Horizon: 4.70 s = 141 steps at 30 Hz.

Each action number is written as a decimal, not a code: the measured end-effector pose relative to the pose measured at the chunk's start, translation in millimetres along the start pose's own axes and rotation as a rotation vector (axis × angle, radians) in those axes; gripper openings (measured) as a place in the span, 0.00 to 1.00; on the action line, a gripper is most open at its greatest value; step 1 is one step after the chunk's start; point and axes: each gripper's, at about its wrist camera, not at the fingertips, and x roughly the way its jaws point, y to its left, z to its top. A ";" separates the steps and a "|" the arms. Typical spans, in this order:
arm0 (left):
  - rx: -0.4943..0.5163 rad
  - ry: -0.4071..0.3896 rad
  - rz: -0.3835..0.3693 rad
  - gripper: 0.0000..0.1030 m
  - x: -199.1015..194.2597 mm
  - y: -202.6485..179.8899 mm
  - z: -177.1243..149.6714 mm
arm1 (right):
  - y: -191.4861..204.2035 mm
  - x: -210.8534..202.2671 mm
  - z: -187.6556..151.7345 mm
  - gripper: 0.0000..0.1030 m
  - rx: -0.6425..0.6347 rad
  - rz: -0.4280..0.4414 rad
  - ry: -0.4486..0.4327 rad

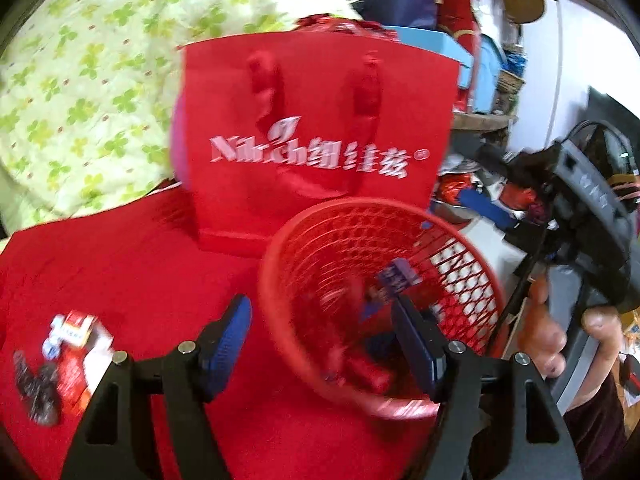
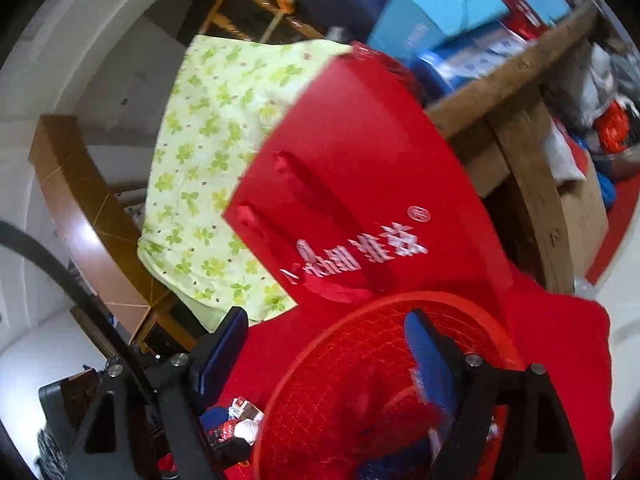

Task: Collect trash
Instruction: 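Move both tools back over the remaining trash pile, then approach the black plastic bag and the red and white bags with both tools, then grasp the black plastic bag with left tool while right tool grasps the white bag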

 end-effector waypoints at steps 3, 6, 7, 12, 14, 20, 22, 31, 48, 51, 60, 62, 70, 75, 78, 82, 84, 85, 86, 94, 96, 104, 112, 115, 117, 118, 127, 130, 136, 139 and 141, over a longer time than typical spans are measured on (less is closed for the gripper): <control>-0.032 0.004 0.051 0.71 -16.6 19.2 -12.4 | 20.5 -0.9 -4.6 0.81 -0.034 0.061 -0.032; -0.056 0.002 0.128 0.72 -34.1 42.7 -27.0 | 49.3 0.7 -13.0 0.81 -0.079 0.144 -0.062; -0.071 -0.001 0.158 0.73 -41.7 52.7 -33.7 | 59.4 2.9 -15.9 0.81 -0.095 0.168 -0.066; -0.161 0.012 0.280 0.76 -71.3 106.6 -76.2 | 109.4 20.8 -38.5 0.81 -0.169 0.273 -0.039; -0.204 0.023 0.312 0.76 -78.7 126.7 -92.7 | 128.0 32.8 -52.1 0.81 -0.188 0.311 0.001; -0.371 0.060 0.421 0.76 -102.0 195.1 -151.7 | 174.9 73.0 -98.3 0.81 -0.260 0.342 0.149; -0.417 0.062 0.446 0.76 -108.7 213.0 -166.4 | 187.9 88.4 -116.2 0.81 -0.289 0.333 0.207; -0.502 0.079 0.504 0.76 -111.5 256.6 -201.8 | 207.9 140.6 -173.2 0.81 -0.329 0.260 0.422; -0.354 0.053 0.614 0.76 -96.2 273.7 -181.1 | 197.8 173.8 -196.8 0.81 -0.304 0.158 0.508; -0.339 0.051 0.630 0.76 -91.0 276.3 -180.0 | 197.5 178.9 -200.2 0.81 -0.298 0.155 0.524; -0.341 0.071 0.645 0.76 -79.4 285.2 -187.9 | 203.4 193.4 -219.4 0.81 -0.339 0.143 0.578; -0.343 0.076 0.647 0.76 -78.3 286.1 -190.7 | 203.4 197.3 -225.5 0.81 -0.346 0.130 0.598; -0.314 0.109 0.589 0.76 -66.9 279.1 -197.2 | 200.2 207.5 -240.0 0.81 -0.334 0.100 0.644; -0.268 0.120 0.555 0.76 -58.6 264.2 -196.4 | 194.5 210.4 -242.5 0.81 -0.318 0.078 0.655; -0.247 0.130 0.540 0.76 -54.8 258.9 -196.7 | 190.9 211.8 -241.5 0.81 -0.306 0.066 0.655; -0.225 0.141 0.524 0.76 -50.2 251.9 -196.4 | 187.4 213.4 -240.3 0.81 -0.295 0.055 0.656; -0.217 0.145 0.518 0.76 -48.4 249.4 -196.5 | 186.3 213.6 -240.0 0.81 -0.295 0.053 0.656; -0.214 0.147 0.514 0.76 -48.0 247.6 -197.2 | 185.6 214.0 -240.0 0.81 -0.295 0.049 0.656; -0.210 0.148 0.510 0.76 -47.0 246.0 -197.3 | 185.0 214.2 -240.1 0.81 -0.294 0.047 0.657; -0.162 0.159 0.486 0.76 -40.6 230.4 -197.6 | 182.1 215.5 -239.0 0.81 -0.285 0.040 0.659; -0.155 0.161 0.482 0.76 -40.1 227.9 -198.0 | 181.8 215.3 -238.6 0.81 -0.284 0.040 0.659; -0.139 0.163 0.473 0.76 -39.2 221.9 -198.6 | 182.1 215.5 -238.8 0.81 -0.284 0.038 0.660; -0.163 0.165 0.457 0.76 -40.0 227.7 -198.5 | 182.2 218.5 -240.9 0.81 -0.283 0.041 0.669; -0.219 0.161 0.447 0.76 -42.8 241.9 -198.1 | 181.2 221.2 -240.4 0.81 -0.273 0.040 0.669; -0.262 0.154 0.447 0.76 -46.6 253.4 -198.4 | 180.1 223.2 -238.4 0.81 -0.262 0.042 0.663; -0.287 0.149 0.449 0.76 -49.1 260.5 -198.8 | 179.3 223.7 -237.3 0.81 -0.255 0.042 0.659; -0.417 0.120 0.458 0.76 -57.6 308.7 -195.0 | 167.8 249.8 -229.0 0.81 -0.175 0.038 0.669; -0.444 0.113 0.440 0.76 -56.7 321.0 -193.0 | 163.2 266.3 -232.0 0.80 -0.138 0.050 0.698; -0.498 0.125 0.398 0.76 -45.4 347.0 -189.9 | 152.3 293.1 -244.1 0.67 -0.061 0.035 0.764; -0.496 0.114 0.399 0.76 -39.4 355.1 -184.2 | 150.3 300.6 -247.8 0.67 -0.060 0.020 0.772; -0.486 0.107 0.404 0.76 -34.3 359.4 -180.5 | 149.5 304.3 -249.6 0.67 -0.062 0.015 0.773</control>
